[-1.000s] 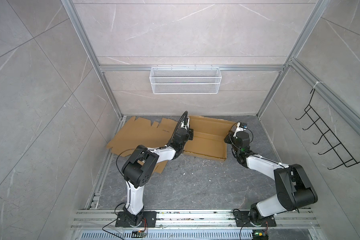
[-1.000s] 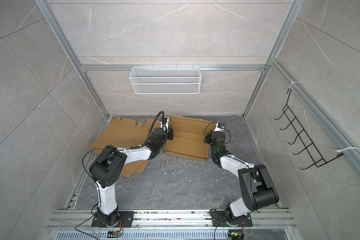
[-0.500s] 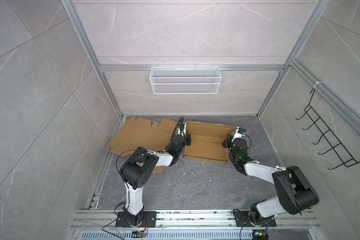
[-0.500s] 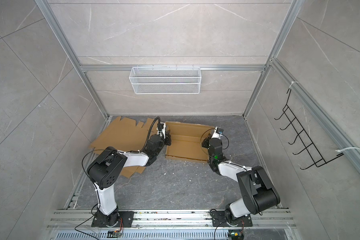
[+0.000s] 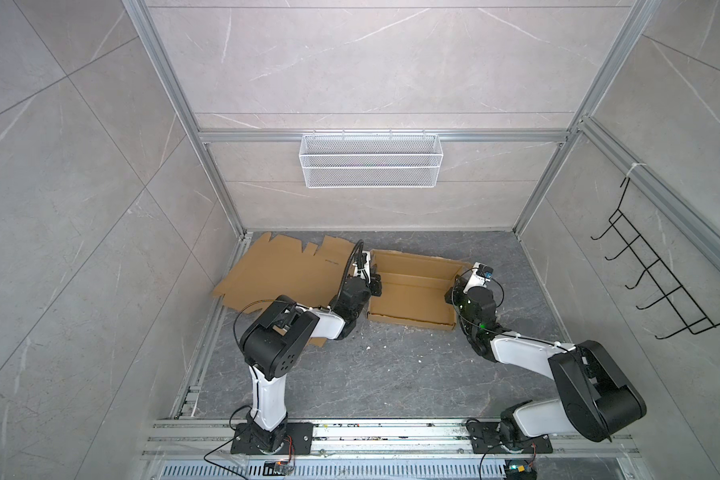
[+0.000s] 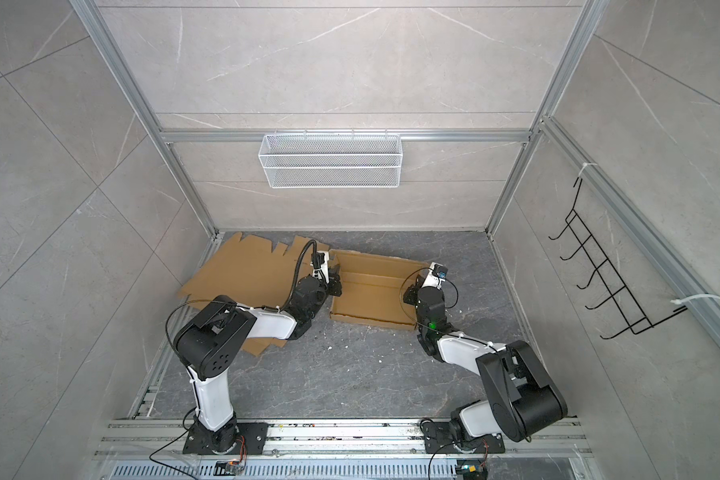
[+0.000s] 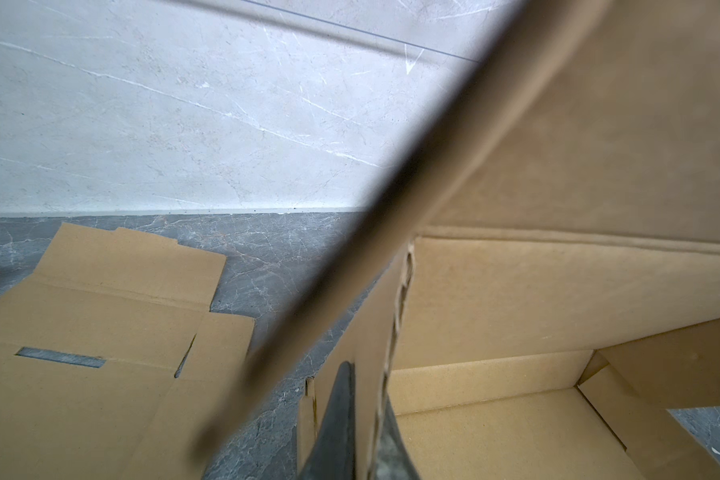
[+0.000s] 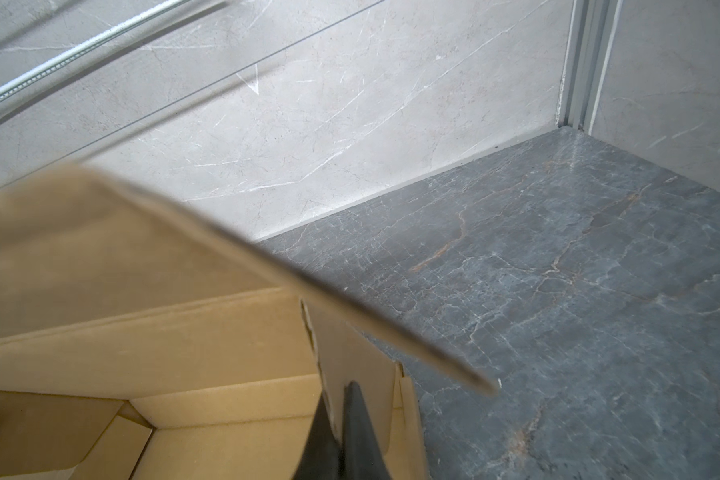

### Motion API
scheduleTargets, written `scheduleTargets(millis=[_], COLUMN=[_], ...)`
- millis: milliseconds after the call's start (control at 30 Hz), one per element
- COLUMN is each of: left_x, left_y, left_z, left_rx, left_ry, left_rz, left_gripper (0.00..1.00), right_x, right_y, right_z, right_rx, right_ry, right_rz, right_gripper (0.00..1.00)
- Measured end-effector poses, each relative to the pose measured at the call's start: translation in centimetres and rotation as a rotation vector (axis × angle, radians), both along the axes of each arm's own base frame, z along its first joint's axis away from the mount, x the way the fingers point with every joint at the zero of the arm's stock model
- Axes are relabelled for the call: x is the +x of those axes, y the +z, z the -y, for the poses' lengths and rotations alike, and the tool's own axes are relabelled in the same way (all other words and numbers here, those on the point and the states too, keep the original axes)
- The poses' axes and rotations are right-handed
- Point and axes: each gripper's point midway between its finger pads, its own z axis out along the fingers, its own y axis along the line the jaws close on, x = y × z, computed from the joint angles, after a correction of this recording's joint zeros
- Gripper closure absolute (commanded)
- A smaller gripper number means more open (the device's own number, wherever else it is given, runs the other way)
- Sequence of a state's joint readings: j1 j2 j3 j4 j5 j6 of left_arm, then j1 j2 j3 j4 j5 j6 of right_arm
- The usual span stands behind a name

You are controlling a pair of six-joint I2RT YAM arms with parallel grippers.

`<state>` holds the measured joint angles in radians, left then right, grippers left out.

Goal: Fold the paper box

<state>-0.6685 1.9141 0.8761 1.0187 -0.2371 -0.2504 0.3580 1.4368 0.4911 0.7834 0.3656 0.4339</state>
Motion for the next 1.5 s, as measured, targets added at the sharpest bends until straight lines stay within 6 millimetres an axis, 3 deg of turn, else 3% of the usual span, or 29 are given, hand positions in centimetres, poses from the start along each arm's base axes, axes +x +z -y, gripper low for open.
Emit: scheduleTargets(millis=[400,567,867,1067,1500], left_x=[-2.2,-3.0,-3.9,-4.5,-5.0], left_y=[-1.3,-1.4,-1.6,-1.7,-1.8], left_z=[0.6,0.4,0.3,0.1,-0.1], left_rx=[0.042,0.057,0.067,0.059,0.053], left_ry=[-0.011,-0.015,-0.016,-0.016,-0.015], left_rz=[0.032,0.06,0.083,0.092,0.098], left_gripper=[1.0,1.0,1.0,1.0,1.0], right_x=[-1.6,-2.2,-5.1,-7.5,-12.5], right_y=[-1.1,-1.3,-1.8,-0.8,5.1], right_z=[0.8,0.5,-0.9,-1.4,-2.2], right_rx=[-0.002,-0.008,-0.037,-0.055,-0.187], right_ry=[-0.029,-0.003,0.122,0.204,0.412], right_rz=[-0.027,-0.058,-0.18,-0.229,-0.285], right_gripper=[1.0,0.82,0.54,0.45,0.47])
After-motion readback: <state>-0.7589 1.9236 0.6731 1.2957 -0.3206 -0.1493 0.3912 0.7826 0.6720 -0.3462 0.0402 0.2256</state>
